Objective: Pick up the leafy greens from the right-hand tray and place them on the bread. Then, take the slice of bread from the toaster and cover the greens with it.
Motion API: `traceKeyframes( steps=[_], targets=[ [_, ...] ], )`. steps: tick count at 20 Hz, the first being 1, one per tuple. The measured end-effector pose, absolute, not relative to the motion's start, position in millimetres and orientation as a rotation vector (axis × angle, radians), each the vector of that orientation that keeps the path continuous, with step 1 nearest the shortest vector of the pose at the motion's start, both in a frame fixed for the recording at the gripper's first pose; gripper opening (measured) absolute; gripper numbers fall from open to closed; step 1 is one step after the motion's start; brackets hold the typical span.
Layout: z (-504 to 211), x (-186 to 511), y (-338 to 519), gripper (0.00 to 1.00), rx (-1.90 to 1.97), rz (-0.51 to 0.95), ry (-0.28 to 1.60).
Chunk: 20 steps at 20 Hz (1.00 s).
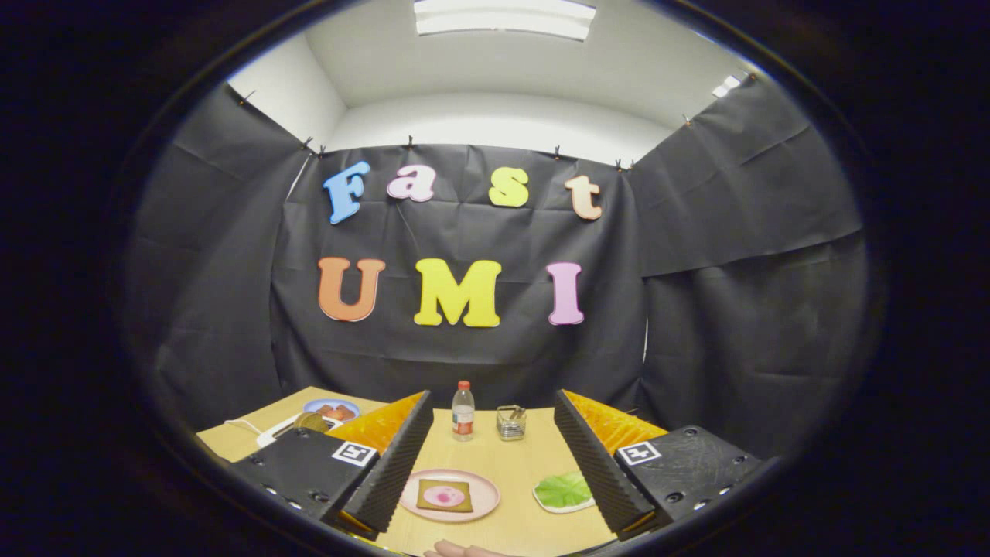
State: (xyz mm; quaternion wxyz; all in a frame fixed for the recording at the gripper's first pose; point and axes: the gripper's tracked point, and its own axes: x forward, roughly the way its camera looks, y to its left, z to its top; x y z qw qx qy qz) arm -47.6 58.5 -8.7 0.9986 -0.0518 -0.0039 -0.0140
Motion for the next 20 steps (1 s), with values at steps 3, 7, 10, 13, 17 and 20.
traceKeyframes(
  steps=[3, 7, 10, 13, 17, 20],
  targets=[
    [-21, -42, 54, 0.97, -0.082, -0.018, 0.036],
    [-40, -31, 35, 0.97, -0.053, -0.025, 0.092],
    [-62, -13, 11, 0.97, -0.027, -0.046, 0.135],
    [-95, 11, -30, 0.97, -0.005, -0.119, 0.203],
    [-133, 53, -72, 0.96, 0.005, -0.139, 0.281],
    [-158, 82, -114, 0.96, -0.016, -0.203, 0.323]
  ],
)
